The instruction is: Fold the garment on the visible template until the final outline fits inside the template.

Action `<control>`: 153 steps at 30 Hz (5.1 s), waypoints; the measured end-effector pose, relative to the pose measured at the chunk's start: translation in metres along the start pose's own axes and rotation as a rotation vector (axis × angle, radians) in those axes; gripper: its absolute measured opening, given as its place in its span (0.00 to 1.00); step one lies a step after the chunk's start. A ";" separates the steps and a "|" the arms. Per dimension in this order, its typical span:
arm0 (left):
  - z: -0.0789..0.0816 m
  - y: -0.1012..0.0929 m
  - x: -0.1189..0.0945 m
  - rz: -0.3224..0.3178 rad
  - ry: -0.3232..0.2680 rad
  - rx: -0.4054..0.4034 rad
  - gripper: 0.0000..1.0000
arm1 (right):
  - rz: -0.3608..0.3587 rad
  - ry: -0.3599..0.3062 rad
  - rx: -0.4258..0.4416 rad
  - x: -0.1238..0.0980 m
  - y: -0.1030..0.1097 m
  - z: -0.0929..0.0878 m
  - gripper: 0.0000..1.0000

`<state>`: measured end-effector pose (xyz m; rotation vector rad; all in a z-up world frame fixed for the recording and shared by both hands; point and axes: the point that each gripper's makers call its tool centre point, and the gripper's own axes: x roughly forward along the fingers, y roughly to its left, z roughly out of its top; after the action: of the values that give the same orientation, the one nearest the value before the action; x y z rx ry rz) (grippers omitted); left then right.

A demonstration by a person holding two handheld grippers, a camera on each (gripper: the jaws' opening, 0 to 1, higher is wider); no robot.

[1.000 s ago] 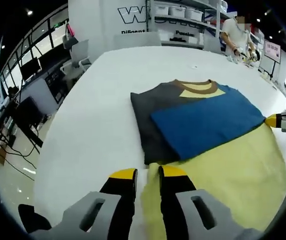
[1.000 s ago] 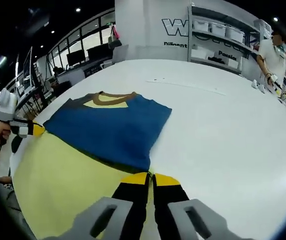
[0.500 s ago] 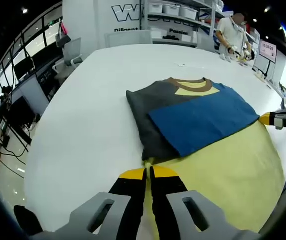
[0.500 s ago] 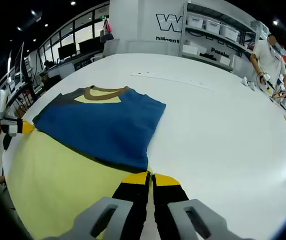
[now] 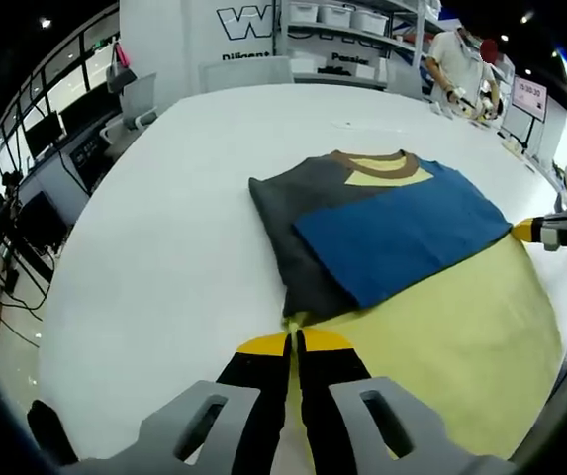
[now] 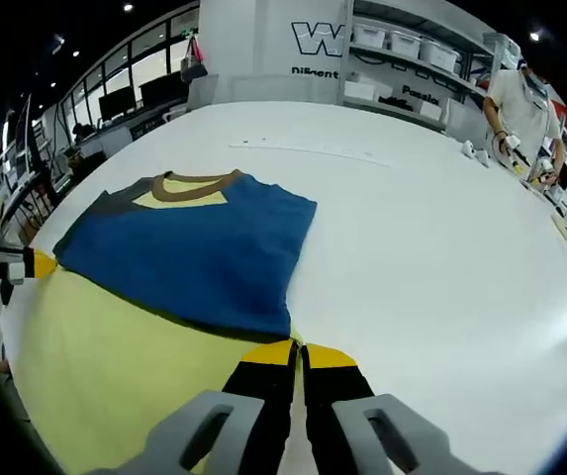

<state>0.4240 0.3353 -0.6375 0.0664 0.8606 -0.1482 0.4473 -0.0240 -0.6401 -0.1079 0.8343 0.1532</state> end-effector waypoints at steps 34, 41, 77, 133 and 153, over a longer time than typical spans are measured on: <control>0.007 -0.043 0.007 -0.094 -0.033 0.092 0.07 | 0.000 0.006 0.090 -0.006 -0.048 -0.013 0.00; 0.011 -0.042 -0.010 -0.124 -0.044 0.020 0.29 | 0.061 -0.077 0.186 -0.020 -0.043 -0.005 0.16; -0.045 -0.081 -0.127 -0.261 -0.018 0.147 0.95 | 0.322 0.073 -0.066 -0.143 0.013 -0.089 0.69; -0.145 -0.081 -0.136 -0.108 0.256 0.018 0.28 | 0.219 0.179 -0.045 -0.157 -0.005 -0.174 0.24; -0.156 -0.077 -0.128 -0.082 0.293 0.030 0.26 | 0.186 0.186 -0.079 -0.156 -0.003 -0.180 0.12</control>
<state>0.2127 0.2906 -0.6410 0.0822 1.1541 -0.2319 0.2140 -0.0696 -0.6439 -0.1202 1.0240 0.3552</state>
